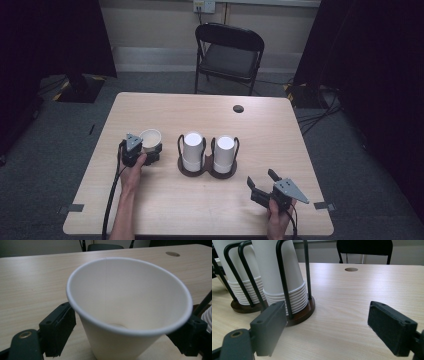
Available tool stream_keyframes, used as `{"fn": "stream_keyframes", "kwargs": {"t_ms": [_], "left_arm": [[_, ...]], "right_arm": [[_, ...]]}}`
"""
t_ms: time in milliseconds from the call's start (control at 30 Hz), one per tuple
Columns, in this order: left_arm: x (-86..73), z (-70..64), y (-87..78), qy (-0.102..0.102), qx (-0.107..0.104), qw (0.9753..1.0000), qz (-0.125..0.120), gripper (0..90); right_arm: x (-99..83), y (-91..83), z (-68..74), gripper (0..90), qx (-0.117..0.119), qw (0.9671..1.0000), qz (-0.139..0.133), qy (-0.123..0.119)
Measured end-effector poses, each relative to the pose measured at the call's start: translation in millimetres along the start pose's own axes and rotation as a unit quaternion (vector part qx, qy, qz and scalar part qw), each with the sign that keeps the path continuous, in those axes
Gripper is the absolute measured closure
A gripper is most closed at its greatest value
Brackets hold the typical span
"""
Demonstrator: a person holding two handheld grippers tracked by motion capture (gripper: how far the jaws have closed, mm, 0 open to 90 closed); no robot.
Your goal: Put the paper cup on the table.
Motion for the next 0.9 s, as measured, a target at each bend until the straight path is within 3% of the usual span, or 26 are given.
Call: {"fn": "stream_keyframes", "kwargs": {"t_ms": [67, 300, 367, 633, 900], "left_arm": [[-1.5, 0.0, -0.7, 0.002, 0.003, 1.0, -0.001, 15.5], [-8.9, -2.2, -14.1, -0.019, 0.008, 0.9998, -0.004, 15.5], [-13.4, -6.4, -22.7, -0.009, 0.016, 0.9998, 0.002, 15.5], [-20.7, -24.7, -44.4, -0.018, 0.016, 0.9995, -0.021, 15.6], [-28.9, -55.6, -65.8, -0.025, -0.025, 0.9991, -0.024, 15.6]], "right_arm": [[0.0, 0.3, 0.1, 14.7, 0.0, 1.0, 0.0, 0.0], [-0.1, 0.3, 0.0, 14.7, -0.001, 1.0, 0.002, 0.0], [0.0, 0.2, -0.1, 14.7, -0.001, 1.0, 0.0, 0.001], [0.2, -0.1, 0.2, 14.7, 0.0, 1.0, -0.002, -0.002], [0.1, -0.3, 0.4, 14.7, -0.001, 1.0, -0.002, -0.003]]}}
Point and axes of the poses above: each handheld gripper's, and its own axes: y roughly forward along the jaws, x roughly out of its top, z roughly to its left, the point moved 7 cm from there along y, roughly forward along the jaws, and after that the axes turned 1 degree about y, right-handed, at the moved point
